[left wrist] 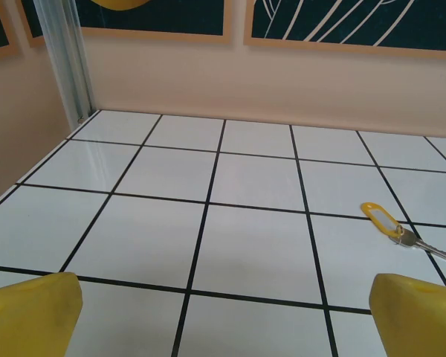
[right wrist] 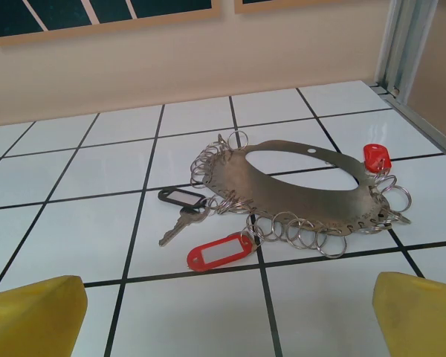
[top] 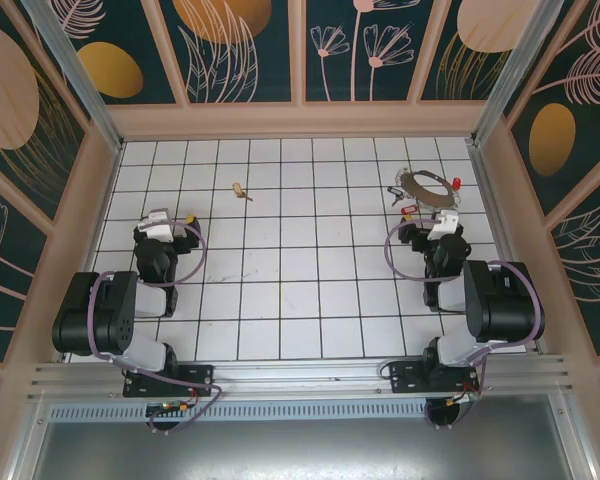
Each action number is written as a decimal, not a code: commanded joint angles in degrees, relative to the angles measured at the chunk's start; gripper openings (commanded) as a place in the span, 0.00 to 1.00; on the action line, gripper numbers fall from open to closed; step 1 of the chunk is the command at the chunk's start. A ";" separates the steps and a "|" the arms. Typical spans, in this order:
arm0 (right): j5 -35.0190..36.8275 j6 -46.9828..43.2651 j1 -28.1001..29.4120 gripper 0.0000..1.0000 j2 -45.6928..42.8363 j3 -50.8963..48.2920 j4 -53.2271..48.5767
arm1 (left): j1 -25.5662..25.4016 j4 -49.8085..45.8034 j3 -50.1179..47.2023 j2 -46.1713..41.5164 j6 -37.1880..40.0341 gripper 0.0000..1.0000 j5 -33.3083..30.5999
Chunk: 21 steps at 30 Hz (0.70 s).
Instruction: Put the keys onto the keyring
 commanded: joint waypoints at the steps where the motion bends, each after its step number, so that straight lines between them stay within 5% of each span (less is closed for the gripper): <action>1: -0.92 1.05 -0.20 0.99 -0.25 0.85 0.93 | -0.31 1.86 0.81 -0.06 0.73 0.99 0.56; 21: -1.21 1.15 -0.36 0.99 -0.26 0.99 0.80 | -0.31 1.63 0.97 -0.11 0.36 0.99 -0.46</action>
